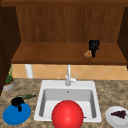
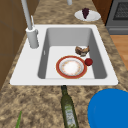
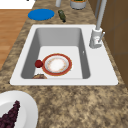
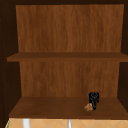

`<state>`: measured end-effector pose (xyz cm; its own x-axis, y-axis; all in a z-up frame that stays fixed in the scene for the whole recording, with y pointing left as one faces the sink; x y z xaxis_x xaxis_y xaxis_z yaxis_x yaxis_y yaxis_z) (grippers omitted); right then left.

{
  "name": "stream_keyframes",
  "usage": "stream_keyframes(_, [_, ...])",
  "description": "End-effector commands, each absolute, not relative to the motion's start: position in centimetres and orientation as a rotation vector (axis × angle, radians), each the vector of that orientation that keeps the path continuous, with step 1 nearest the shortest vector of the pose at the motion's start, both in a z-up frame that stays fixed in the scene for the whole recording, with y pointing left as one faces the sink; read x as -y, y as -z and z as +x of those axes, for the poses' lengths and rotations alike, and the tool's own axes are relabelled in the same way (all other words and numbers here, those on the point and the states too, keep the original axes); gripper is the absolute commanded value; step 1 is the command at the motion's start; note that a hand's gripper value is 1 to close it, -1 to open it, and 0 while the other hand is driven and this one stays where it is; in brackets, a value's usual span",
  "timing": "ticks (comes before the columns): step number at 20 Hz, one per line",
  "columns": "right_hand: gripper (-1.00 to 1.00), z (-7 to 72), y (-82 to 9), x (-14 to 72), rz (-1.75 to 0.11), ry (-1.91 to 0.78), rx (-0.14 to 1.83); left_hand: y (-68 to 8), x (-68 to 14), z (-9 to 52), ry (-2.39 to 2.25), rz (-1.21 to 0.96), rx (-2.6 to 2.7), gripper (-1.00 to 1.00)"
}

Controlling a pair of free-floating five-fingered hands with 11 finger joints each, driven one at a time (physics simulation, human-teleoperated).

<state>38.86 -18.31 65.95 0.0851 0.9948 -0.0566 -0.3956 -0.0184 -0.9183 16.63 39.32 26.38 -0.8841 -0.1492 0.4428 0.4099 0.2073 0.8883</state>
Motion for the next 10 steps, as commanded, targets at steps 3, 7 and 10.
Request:
stream_keyframes(3, [1.00,34.1,-65.0,18.3,-0.949,-1.323,0.829,-26.4,-39.3,16.6,1.720,-0.242,2.053,0.00])
stream_keyframes(7, [1.00,30.7,-64.2,18.3,-0.948,-1.319,0.834,-26.4,-39.3,16.6,1.720,-0.242,2.053,0.00])
stream_keyframes(10, [1.00,28.2,-63.5,18.3,-0.951,-1.320,0.835,-26.4,-39.3,16.6,1.720,-0.242,2.053,0.00])
